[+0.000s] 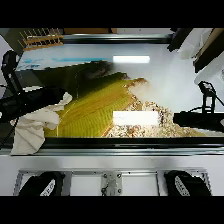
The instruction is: Fold the clothes and pants, and hang the long-sleeved shirts on hangers.
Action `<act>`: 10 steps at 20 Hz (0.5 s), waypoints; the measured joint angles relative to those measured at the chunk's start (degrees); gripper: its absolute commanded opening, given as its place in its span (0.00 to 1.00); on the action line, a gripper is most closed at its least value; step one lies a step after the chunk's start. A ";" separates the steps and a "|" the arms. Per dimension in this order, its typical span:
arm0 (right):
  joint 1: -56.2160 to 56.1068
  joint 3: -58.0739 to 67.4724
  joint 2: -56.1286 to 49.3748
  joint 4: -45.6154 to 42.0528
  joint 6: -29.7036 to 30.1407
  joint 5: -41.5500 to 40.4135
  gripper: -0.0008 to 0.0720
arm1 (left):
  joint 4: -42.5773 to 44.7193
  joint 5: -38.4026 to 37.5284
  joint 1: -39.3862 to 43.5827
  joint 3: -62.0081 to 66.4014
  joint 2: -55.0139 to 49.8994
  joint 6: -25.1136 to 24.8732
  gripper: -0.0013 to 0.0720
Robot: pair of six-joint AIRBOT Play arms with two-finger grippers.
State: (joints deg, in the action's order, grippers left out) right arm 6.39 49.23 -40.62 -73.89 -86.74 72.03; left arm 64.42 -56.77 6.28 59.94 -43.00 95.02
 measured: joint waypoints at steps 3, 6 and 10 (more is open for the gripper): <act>0.00 -0.11 -0.04 0.00 0.00 0.02 0.04 | 0.00 0.02 0.00 -0.02 -0.11 0.00 0.04; 0.00 -0.20 -0.09 0.00 0.00 0.00 0.04 | -0.07 0.24 0.00 -0.04 -1.05 0.00 0.04; 0.00 -0.22 -0.11 0.00 0.00 0.00 0.04 | -0.11 0.59 -0.02 -0.04 -3.54 -0.02 0.33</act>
State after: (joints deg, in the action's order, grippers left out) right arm 6.39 49.01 -40.73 -73.89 -86.74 72.03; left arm 64.31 -56.18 6.26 59.90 -46.54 95.00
